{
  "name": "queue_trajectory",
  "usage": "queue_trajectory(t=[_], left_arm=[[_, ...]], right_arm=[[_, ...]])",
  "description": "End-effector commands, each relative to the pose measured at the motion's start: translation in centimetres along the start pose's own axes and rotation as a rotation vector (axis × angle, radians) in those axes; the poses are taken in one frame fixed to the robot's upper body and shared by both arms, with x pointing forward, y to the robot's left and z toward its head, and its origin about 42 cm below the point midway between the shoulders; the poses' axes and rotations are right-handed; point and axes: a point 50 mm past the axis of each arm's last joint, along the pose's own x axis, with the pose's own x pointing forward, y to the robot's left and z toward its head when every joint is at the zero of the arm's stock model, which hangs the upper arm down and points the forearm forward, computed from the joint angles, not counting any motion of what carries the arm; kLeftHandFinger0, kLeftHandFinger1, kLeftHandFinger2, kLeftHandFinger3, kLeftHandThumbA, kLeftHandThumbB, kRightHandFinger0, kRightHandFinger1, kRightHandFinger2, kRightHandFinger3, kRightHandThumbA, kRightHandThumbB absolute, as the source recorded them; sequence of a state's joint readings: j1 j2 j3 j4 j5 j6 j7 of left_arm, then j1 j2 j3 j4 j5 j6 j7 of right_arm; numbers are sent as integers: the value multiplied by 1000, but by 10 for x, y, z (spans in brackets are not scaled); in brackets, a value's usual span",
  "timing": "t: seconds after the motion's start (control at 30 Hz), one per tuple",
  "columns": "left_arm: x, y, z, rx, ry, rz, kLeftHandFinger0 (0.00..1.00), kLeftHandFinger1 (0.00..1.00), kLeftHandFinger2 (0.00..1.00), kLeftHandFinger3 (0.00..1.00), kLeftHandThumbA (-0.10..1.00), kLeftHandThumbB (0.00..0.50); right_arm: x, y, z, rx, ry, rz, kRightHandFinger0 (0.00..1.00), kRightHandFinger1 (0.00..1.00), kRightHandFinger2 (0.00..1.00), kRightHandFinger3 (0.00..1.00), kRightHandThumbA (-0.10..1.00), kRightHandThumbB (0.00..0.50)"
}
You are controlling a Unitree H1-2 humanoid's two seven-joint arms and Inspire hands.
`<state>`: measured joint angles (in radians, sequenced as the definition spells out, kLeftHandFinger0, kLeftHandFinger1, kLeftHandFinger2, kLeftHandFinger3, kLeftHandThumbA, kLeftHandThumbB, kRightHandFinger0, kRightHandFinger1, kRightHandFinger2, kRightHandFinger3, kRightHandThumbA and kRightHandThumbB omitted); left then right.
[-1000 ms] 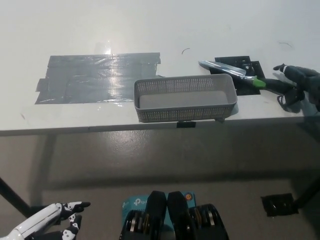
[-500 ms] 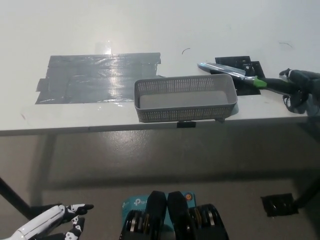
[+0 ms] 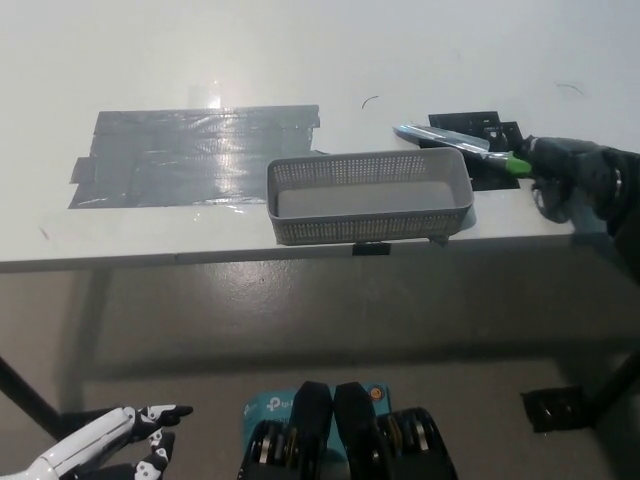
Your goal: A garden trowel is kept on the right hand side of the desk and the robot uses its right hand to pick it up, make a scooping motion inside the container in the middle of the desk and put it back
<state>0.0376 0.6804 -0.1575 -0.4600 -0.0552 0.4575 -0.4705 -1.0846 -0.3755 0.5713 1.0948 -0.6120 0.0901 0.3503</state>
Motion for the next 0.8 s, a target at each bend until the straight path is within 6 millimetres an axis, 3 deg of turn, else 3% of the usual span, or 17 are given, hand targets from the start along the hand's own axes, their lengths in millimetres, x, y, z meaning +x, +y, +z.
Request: queue_trajectory(t=[0.0, 0.1, 0.37, 0.4, 0.53, 0.57, 0.6, 0.7, 0.73, 0.77], left_arm=[[-3, 4, 9, 30, -13, -21, 1000, 1000, 1000, 1000, 1000, 260], [-3, 5, 10, 37, -15, -15, 1000, 1000, 1000, 1000, 1000, 267], [0, 3, 11, 34, -19, -23, 1000, 1000, 1000, 1000, 1000, 271], [0, 3, 11, 37, -22, -21, 1000, 1000, 1000, 1000, 1000, 268], [2, 4, 13, 46, -24, -25, 1000, 1000, 1000, 1000, 1000, 292], [3, 6, 14, 50, -26, -27, 1000, 1000, 1000, 1000, 1000, 286], [3, 6, 15, 53, -26, -28, 1000, 1000, 1000, 1000, 1000, 297], [5, 9, 17, 54, -35, -28, 1000, 1000, 1000, 1000, 1000, 330], [5, 10, 18, 53, -39, -30, 1000, 1000, 1000, 1000, 1000, 326], [5, 10, 18, 53, -41, -31, 1000, 1000, 1000, 1000, 1000, 324]], right_arm=[[-5, -38, 15, -44, -44, -67, 1000, 1000, 1000, 1000, 502, 382], [-5, -31, 5, -36, -18, -36, 1000, 1000, 1000, 1000, 489, 333], [-2, -8, -31, -22, 102, 103, 1000, 1000, 1000, 1000, 538, 318], [-2, -5, -33, -10, 118, 127, 1000, 1000, 1000, 1000, 501, 292], [-1, 0, -36, -71, 157, 199, 1000, 1000, 1000, 1000, 527, 229], [-1, 4, -34, -97, 182, 245, 798, 996, 1000, 1000, 579, 208], [-1, 4, -34, -93, 183, 246, 704, 910, 1000, 1000, 570, 214], [0, 7, -34, -102, 183, 259, 652, 764, 1000, 1000, 544, 215], [1, 9, -31, -120, 173, 243, 511, 618, 1000, 1000, 516, 222], [1, 9, -30, -128, 169, 236, 389, 562, 1000, 1000, 504, 222]])
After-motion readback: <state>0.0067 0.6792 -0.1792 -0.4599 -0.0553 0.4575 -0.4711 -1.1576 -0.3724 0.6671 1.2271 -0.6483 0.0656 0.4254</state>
